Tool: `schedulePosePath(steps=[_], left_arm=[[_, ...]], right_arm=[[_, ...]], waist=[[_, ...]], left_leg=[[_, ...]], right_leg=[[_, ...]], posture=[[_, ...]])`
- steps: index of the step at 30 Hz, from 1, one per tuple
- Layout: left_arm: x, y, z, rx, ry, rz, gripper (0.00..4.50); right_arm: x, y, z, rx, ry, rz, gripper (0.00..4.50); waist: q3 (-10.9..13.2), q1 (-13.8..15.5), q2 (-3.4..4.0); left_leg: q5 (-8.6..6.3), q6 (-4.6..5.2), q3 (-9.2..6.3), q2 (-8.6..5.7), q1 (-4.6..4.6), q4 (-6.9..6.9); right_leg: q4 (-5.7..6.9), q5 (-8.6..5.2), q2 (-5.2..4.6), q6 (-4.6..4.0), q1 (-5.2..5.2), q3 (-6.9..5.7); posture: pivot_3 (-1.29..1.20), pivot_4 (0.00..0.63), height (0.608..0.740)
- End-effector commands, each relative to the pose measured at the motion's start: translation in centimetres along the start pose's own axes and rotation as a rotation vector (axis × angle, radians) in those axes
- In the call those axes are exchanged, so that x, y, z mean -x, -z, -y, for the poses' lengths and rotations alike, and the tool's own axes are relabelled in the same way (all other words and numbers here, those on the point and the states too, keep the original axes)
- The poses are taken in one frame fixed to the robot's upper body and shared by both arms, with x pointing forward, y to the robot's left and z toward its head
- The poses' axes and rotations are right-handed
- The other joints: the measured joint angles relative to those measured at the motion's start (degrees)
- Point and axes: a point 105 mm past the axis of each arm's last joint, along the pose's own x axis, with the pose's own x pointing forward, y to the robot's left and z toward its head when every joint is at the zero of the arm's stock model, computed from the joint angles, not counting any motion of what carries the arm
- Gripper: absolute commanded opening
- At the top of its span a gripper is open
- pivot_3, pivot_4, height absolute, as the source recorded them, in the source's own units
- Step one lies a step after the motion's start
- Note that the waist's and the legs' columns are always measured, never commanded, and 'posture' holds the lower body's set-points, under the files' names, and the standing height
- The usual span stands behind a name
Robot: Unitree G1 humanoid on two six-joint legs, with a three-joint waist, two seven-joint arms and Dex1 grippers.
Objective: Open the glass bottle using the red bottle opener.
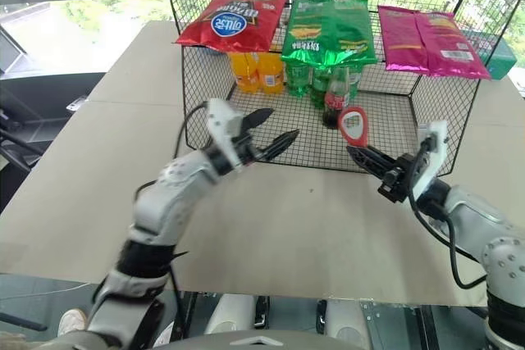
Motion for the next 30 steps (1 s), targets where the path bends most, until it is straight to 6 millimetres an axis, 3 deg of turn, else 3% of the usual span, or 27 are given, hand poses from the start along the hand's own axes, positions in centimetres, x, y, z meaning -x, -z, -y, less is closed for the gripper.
schedulePosePath(steps=[1,5,12,23,30], left_arm=[[-2.9,1.0,-0.5,-0.090,-0.055,0.013,4.40],[-5.8,1.8,-0.3,-0.093,-0.057,0.004,4.40],[-9.6,1.3,0.1,-0.098,-0.051,0.010,4.40],[-12.4,0.6,0.9,-0.095,-0.051,0.004,4.40],[-13.2,0.1,0.7,-0.122,-0.083,-0.003,4.40]], right_arm=[[0.4,-1.4,-1.0,0.072,0.009,0.062,0.00],[0.3,-1.2,-1.4,0.087,0.013,0.064,0.00],[0.4,-1.1,-1.7,0.108,0.035,0.074,0.00],[0.4,-1.1,-2.0,0.115,0.047,0.083,0.00],[0.3,-1.0,-2.1,0.118,0.049,0.081,0.00]], waist=[[0.00,-0.32,0.01],[0.02,-0.31,-0.02],[0.03,-0.11,-0.03],[0.03,-0.02,-0.04],[0.03,-0.02,-0.04]], left_leg=[[0.00,0.00,0.01,0.02,-0.01,0.00],[0.00,0.01,-0.04,0.01,-0.07,-0.04],[-0.01,0.02,-0.16,0.00,-0.25,-0.04],[-0.02,0.03,-0.44,0.00,-0.54,-0.05],[-0.01,0.03,-0.59,-0.02,-0.74,-0.05]], right_leg=[[0.00,0.00,0.02,0.00,-0.01,0.01],[-0.06,-0.01,0.02,0.01,-0.02,-0.05],[-0.25,0.00,0.00,0.02,-0.02,-0.23],[-0.50,0.01,0.00,0.03,-0.03,-0.54],[-0.63,0.01,0.00,0.04,-0.08,-0.72]], posture=[[0.00,0.150,0.740],[0.00,0.150,0.740],[0.00,0.150,0.740],[0.00,0.150,0.740],[0.00,0.150,0.740]])
